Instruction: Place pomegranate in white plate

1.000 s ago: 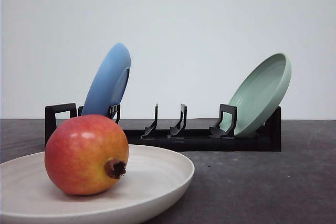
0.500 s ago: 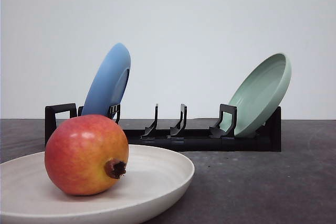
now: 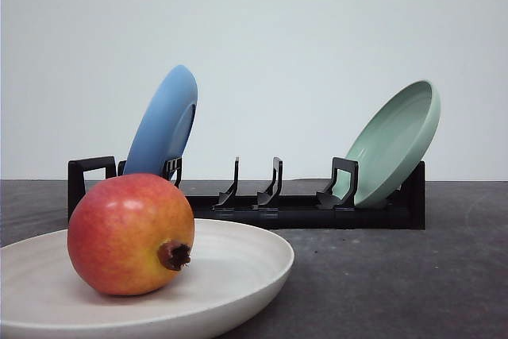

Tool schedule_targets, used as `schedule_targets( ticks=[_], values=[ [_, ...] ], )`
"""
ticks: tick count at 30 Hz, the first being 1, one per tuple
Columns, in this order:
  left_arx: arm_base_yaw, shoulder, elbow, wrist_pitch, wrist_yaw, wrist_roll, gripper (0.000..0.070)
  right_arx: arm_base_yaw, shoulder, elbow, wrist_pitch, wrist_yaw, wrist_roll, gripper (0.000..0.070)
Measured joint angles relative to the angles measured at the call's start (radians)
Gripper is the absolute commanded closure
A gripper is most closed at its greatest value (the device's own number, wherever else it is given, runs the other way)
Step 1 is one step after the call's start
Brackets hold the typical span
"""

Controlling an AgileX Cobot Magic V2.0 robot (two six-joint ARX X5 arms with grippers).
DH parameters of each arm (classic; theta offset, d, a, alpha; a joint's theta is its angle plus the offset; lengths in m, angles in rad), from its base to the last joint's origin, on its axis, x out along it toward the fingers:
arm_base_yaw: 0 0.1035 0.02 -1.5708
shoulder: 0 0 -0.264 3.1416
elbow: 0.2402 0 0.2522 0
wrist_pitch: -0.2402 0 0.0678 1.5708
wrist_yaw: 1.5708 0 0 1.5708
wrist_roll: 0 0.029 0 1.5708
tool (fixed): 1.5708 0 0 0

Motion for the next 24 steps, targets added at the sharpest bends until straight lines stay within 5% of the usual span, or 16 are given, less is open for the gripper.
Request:
schedule_targets(
  ticks=[24],
  values=[
    [0.000, 0.000, 0.000, 0.000, 0.000, 0.000, 0.0700, 0.000, 0.000, 0.000, 0.000, 0.000, 0.000, 0.0700]
  ],
)
